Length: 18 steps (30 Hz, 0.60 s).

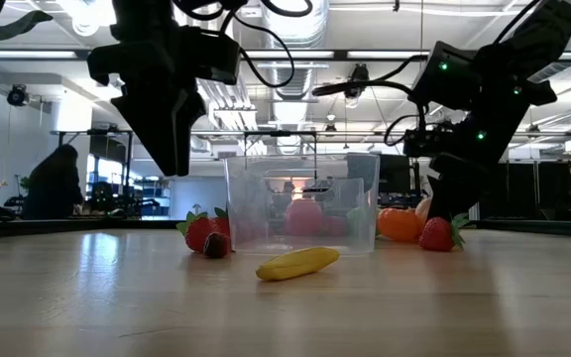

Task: Pick and placing Produce into tupperware
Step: Put the pink peach into the transparent bin

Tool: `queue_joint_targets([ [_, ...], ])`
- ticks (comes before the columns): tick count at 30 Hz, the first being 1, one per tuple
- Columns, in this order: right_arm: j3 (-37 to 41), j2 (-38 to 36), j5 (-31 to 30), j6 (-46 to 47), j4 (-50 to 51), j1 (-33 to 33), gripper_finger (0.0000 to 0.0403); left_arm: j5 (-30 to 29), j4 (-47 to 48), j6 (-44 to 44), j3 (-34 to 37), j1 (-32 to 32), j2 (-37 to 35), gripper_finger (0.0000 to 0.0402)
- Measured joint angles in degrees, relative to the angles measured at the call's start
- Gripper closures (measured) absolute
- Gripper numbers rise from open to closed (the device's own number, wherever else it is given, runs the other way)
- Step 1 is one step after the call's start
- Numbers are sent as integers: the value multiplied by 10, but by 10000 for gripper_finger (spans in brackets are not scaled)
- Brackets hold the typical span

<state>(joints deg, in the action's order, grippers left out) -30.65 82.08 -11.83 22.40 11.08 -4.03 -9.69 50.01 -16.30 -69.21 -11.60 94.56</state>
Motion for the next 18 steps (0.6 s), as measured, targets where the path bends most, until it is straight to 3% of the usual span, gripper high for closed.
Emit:
queue_joint_targets([
  [9,-7,-24,31,2,27,0,157,0,0,1,0,0,0,192],
  [18,-87,-144,34,-5,113,0,167,-4,1,-7,0,0,-3,192],
])
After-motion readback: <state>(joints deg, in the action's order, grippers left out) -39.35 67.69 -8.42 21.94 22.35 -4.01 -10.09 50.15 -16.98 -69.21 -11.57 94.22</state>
